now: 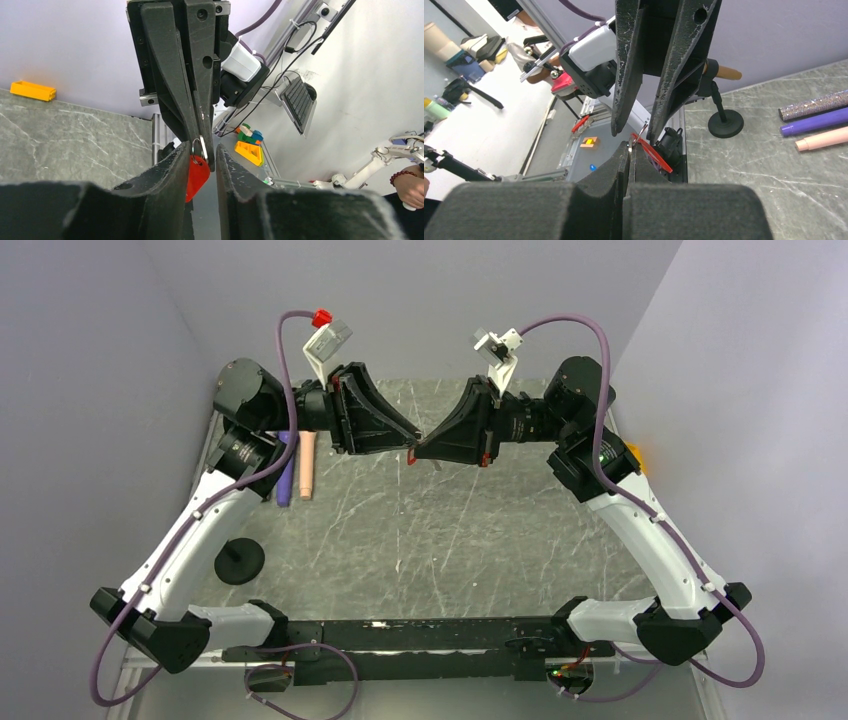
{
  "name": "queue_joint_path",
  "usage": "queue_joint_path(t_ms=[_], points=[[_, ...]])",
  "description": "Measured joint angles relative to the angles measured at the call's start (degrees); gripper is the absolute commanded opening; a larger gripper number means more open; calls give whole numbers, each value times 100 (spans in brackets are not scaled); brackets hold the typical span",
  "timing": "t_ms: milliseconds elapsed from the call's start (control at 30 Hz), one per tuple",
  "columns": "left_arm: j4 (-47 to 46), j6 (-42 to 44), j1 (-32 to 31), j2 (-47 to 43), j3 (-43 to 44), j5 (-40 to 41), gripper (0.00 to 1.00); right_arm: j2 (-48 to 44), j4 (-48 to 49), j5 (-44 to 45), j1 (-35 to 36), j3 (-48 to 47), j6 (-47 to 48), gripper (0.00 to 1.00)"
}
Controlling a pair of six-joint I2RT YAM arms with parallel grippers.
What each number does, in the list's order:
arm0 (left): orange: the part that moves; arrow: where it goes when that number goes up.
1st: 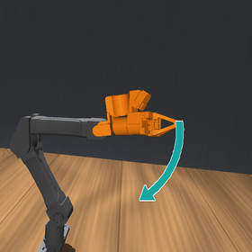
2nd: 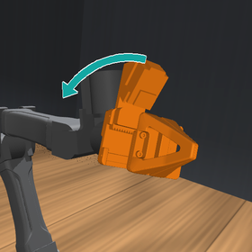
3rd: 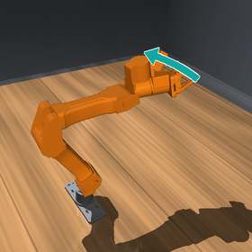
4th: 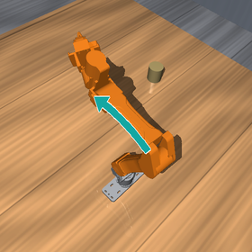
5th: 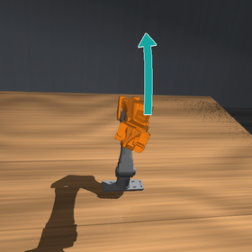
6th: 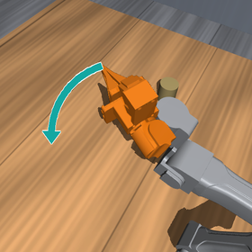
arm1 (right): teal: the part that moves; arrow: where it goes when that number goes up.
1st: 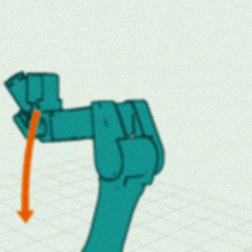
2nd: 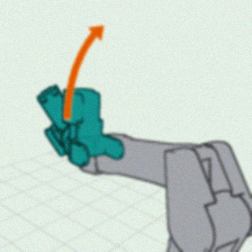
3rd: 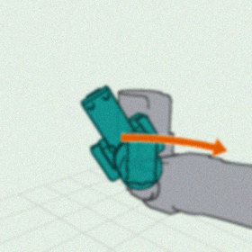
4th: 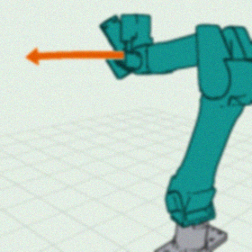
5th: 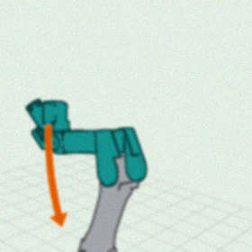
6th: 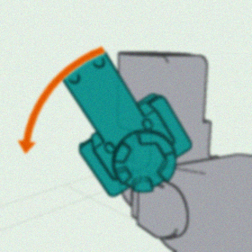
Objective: Remove the keys from the keyring
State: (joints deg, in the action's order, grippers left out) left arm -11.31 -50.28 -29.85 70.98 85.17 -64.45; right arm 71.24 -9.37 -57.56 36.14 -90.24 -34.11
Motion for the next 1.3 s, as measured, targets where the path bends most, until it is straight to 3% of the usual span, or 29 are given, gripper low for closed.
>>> queue_joint_path(t_ms=[100, 133, 433, 600, 700, 1300], points=[[70, 57, -42, 28, 61, 0, 3, 0, 0, -7, 0, 0, 2, 0], [122, 98, -50, 42, 90, 2, 0, 0, 0, -11, 0, 0, 2, 0], [476, 332, -85, 85, 278, 22, 0, 0, 0, -17, -2, 0, 22, 0], [647, 476, -98, 87, 367, 42, 0, -2, -4, -7, -2, 0, 7, 35], [664, 544, -133, 87, 426, 63, 0, -9, 28, -2, -2, 44, -17, 42], [901, 745, -138, 87, 597, 87, 0, -192, 350, 2, -7, 328, -203, 42]])
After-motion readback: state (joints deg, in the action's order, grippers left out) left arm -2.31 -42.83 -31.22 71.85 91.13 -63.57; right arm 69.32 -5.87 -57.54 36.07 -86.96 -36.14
